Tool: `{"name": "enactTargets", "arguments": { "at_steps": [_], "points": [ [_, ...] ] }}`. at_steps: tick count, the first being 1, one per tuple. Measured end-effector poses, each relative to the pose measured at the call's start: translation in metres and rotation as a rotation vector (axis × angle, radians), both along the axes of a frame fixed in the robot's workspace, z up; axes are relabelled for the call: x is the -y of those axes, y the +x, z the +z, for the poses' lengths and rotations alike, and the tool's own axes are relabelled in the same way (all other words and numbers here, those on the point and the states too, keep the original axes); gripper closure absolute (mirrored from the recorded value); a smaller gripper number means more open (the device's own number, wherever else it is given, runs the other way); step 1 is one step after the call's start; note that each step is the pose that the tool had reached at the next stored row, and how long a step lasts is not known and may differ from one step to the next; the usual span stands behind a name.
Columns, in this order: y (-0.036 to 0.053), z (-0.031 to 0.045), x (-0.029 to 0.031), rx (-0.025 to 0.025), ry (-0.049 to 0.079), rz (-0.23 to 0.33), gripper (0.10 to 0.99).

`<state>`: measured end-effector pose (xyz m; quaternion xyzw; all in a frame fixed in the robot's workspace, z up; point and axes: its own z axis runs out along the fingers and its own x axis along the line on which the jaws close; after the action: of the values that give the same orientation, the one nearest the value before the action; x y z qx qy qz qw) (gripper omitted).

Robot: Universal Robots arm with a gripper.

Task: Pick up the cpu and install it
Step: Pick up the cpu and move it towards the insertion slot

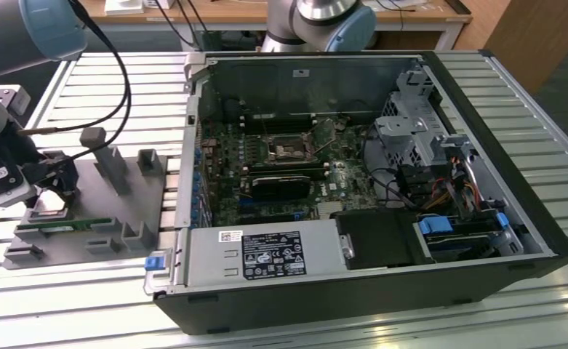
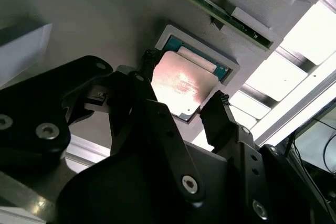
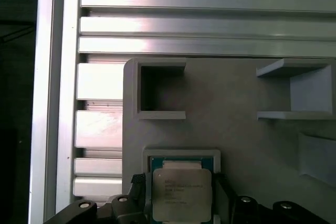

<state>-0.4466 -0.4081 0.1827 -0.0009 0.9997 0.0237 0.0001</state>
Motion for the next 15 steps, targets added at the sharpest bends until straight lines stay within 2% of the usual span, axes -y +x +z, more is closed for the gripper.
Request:
{"name": "enactTargets", "arguments": {
  "at_steps": [4,7,15],
  "points": [
    [-0.0003,0.0001,0.0005,0.0017,-0.001,0.004,0.451],
    [-0.0003,0.0001,0.0007,0.0017,-0.008,0.006,0.451],
    [-0.0003,0.0001,0.0006,0.0017,-0.009,0.006,0.467]
  ]
}}
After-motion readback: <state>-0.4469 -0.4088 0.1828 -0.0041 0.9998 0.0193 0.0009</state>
